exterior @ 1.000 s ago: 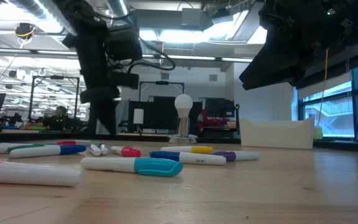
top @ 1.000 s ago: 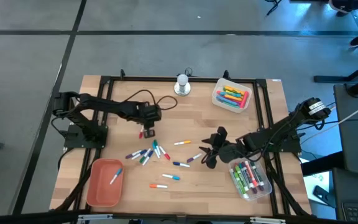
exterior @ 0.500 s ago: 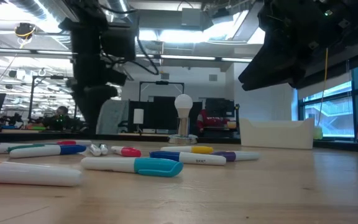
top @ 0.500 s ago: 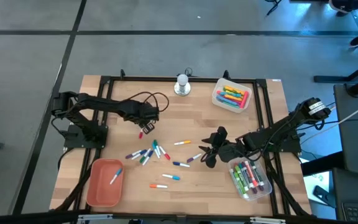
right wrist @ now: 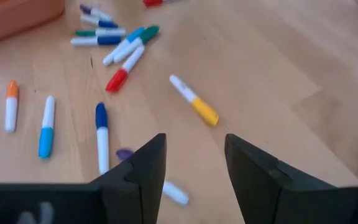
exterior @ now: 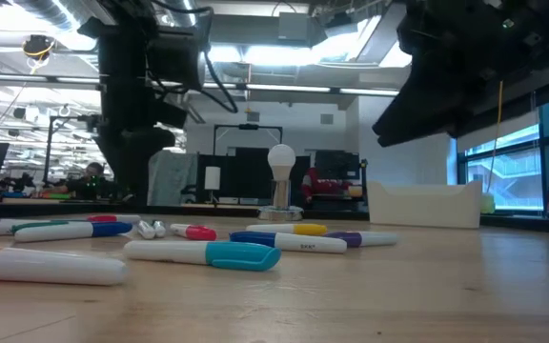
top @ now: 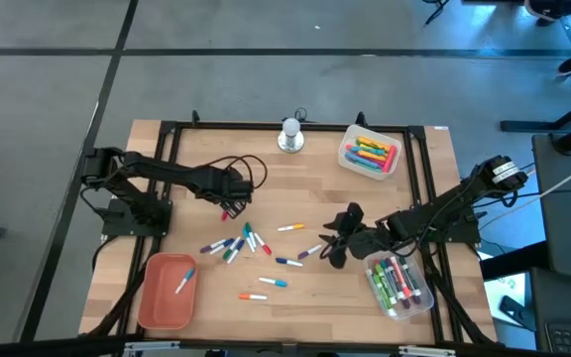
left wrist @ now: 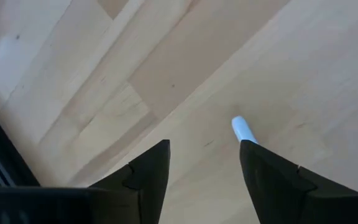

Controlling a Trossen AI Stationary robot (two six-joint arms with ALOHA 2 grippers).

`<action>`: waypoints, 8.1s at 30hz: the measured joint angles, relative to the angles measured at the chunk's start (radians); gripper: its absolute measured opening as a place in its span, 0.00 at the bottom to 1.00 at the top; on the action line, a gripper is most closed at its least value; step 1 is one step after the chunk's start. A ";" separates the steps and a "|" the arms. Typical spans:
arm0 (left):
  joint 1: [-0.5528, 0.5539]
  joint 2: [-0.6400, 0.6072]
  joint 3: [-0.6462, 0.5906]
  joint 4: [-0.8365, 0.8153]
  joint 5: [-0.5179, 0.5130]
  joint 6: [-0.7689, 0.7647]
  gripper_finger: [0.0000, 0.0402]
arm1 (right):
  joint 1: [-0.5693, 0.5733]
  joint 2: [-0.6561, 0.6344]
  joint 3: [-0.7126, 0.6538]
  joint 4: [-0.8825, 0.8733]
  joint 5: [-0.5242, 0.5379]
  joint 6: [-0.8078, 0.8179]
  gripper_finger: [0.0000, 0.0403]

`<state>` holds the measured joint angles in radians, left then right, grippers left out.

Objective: Pick & Place Markers
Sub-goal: Put the small red highlighter pen into the orange bin, then put the small blue highlighter pen into the orange bin

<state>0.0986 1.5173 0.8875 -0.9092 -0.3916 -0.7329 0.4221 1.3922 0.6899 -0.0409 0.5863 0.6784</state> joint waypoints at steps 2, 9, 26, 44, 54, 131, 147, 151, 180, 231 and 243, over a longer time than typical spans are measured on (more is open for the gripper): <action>0.000 0.000 0.000 0.004 -0.001 0.009 0.47 | 0.000 0.000 0.000 -0.014 -0.015 0.023 0.41; 0.004 0.000 -0.002 0.019 -0.028 0.029 0.45 | 0.000 0.000 0.000 -0.033 -0.002 0.119 0.41; 0.001 -0.001 -0.079 0.083 0.047 0.066 0.44 | -0.078 0.000 0.022 -0.110 0.065 -0.099 0.08; -0.052 -0.001 -0.080 0.101 0.046 -0.025 0.44 | -0.084 0.000 0.023 -0.109 0.021 -0.008 0.06; -0.052 0.040 -0.080 0.136 0.077 -0.040 0.42 | -0.084 0.000 0.023 -0.109 -0.014 -0.001 0.06; -0.639 -0.207 0.035 -0.157 0.359 -0.141 0.35 | -0.045 0.000 0.023 -0.061 -0.003 0.017 0.06; -0.477 -0.182 -0.167 0.052 0.308 -0.011 0.24 | -0.032 0.000 0.023 -0.072 -0.011 0.018 0.06; -0.476 -0.183 -0.230 0.168 0.287 -0.031 0.25 | -0.032 0.000 0.023 -0.077 -0.011 0.019 0.06; -0.448 -0.181 -0.272 0.047 0.262 -0.163 0.08 | -0.034 0.000 0.023 -0.076 0.009 0.013 0.06; -0.756 -0.099 0.139 -0.233 0.346 -0.799 0.36 | -0.181 0.000 0.023 0.241 -0.101 -0.399 0.06; -0.570 -0.098 -0.120 0.144 0.163 -0.433 0.33 | -0.133 0.000 0.023 0.169 -0.101 -0.338 0.06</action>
<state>-0.4714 1.4193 0.7679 -0.7657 -0.2291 -1.1657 0.2893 1.3926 0.7128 0.1283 0.4858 0.3408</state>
